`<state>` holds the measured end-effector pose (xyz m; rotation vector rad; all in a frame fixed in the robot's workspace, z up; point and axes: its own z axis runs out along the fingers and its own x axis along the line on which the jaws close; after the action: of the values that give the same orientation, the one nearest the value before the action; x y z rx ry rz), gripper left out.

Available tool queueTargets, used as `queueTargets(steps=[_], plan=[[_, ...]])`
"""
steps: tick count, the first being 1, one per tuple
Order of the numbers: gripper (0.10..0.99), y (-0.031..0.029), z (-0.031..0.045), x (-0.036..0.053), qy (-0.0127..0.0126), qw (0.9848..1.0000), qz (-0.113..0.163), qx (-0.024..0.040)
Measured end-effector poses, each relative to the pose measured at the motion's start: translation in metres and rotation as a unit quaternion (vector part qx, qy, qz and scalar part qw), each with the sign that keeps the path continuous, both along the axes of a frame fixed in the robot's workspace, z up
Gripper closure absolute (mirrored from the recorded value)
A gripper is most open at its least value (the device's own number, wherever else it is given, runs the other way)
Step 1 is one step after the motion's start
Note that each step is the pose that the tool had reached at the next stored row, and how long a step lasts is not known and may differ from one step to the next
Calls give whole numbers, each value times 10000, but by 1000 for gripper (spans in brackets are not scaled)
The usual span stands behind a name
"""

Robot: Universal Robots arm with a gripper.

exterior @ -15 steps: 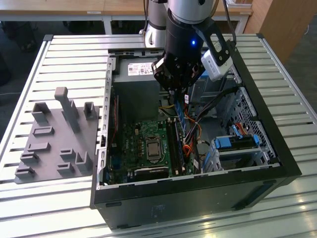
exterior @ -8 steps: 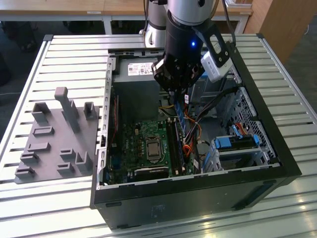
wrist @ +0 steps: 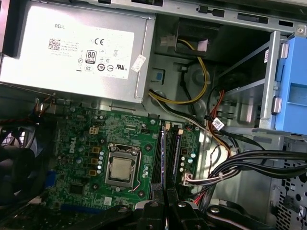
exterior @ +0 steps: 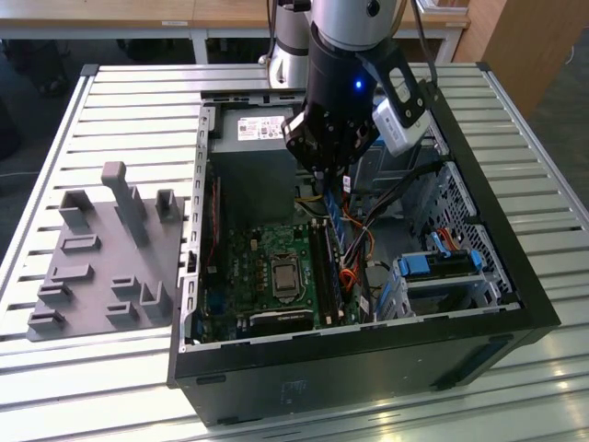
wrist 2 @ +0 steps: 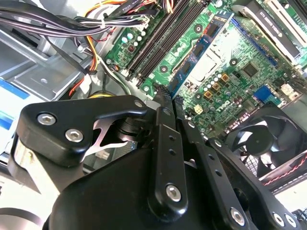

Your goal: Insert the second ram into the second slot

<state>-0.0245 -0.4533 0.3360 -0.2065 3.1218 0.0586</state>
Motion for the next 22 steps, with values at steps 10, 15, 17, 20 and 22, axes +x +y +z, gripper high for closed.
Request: queueTargets(steps=[10, 15, 17, 20, 22], plan=[[949, 0, -32, 0, 0, 10000, 0, 0], [949, 0, -48, 0, 0, 10000, 0, 0], [949, 0, -55, 0, 0, 10000, 0, 0], [949, 0, -66, 0, 0, 10000, 0, 0], [949, 0, -72, 0, 0, 10000, 0, 0]])
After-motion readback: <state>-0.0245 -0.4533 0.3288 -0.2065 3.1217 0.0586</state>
